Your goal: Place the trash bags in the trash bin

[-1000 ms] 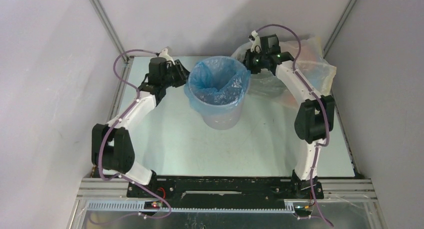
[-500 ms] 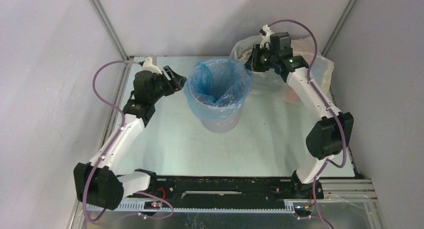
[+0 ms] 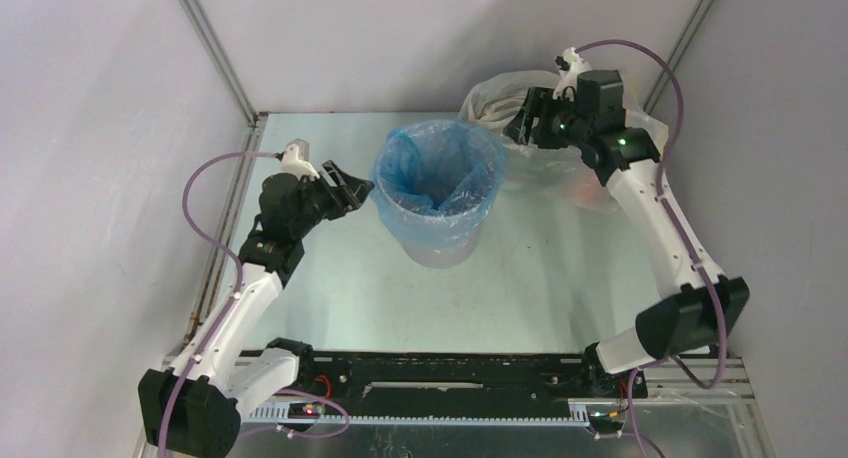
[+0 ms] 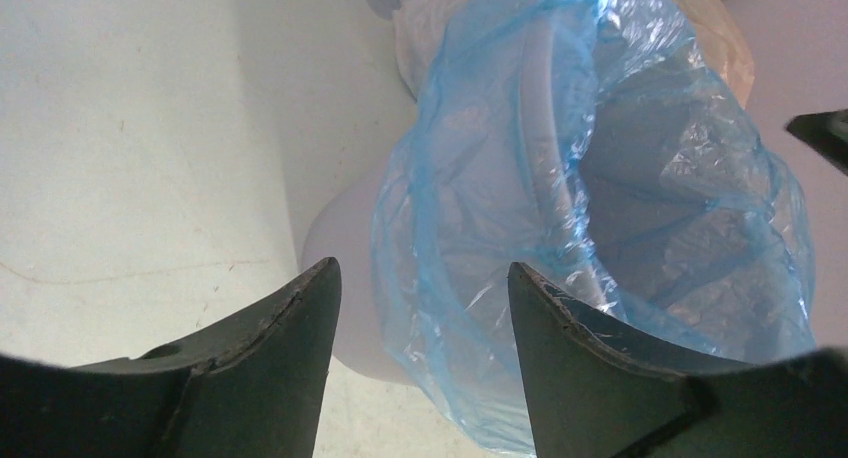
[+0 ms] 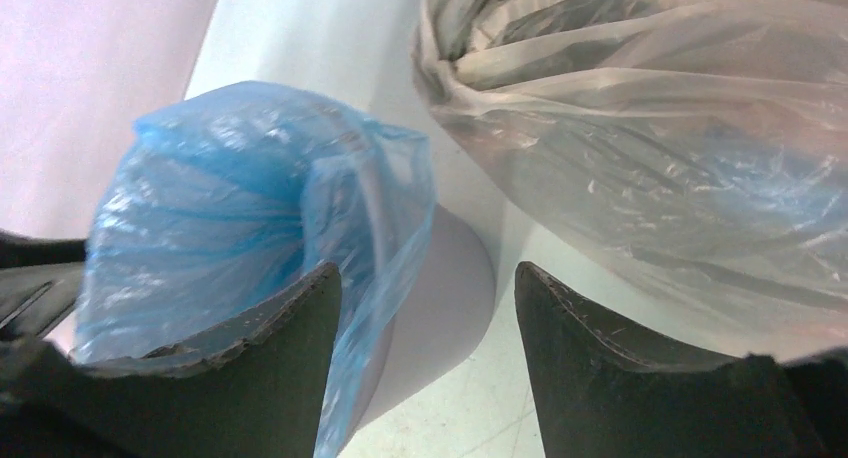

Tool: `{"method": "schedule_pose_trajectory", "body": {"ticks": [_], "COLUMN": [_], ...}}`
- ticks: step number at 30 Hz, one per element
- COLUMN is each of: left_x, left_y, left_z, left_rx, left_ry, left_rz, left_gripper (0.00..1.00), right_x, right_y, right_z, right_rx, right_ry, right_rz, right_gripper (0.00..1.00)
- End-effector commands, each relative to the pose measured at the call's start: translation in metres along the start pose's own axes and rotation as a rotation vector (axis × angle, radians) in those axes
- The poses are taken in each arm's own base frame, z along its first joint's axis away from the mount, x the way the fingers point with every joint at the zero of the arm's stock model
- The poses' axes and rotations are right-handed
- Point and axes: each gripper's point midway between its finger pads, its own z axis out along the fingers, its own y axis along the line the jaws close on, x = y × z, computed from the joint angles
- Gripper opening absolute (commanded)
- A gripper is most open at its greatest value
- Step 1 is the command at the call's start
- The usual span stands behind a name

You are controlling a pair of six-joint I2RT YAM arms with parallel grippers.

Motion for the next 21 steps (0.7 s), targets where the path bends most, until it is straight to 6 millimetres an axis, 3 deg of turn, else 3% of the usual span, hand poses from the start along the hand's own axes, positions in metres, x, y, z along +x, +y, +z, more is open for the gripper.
{"method": "schedule_pose_trajectory", "body": {"ticks": [1,7,14,18,21], "left_x": [-0.007,-0.012,-0.008,-0.010,-0.009], "left_y": [-0.007,-0.001,-0.014,-0.012,-0.010], "left_z": [-0.006,-0.008,-0.002,-0.003,-0.003], "left_rx": [0.045,0.102,0.224,0.214,0.211], "left_ry": [-0.048,-0.097,-0.060,-0.079,-0.073], "left_rz": [-0.025,-0.132,-0.192,-0.196,-0.197], "left_gripper": [0.68,0.63,0.67,0.67,0.68], "right_x": [-0.003,0.028,0.047,0.054,0.057], "right_y": [0.024,0.049,0.044,0.043,0.040], "right_z": [-0.033,-0.035,-0.023,-0.020,-0.020], "right_rx": [-0.075,-0.130,-0.121,-0.130,-0.128], "right_ry": [-0.045,0.036,0.096,0.116,0.120], "right_rz": [-0.045,-0.090,-0.070,-0.068,-0.070], "right_gripper": [0.67,0.61,0.55,0.42,0.39]}}
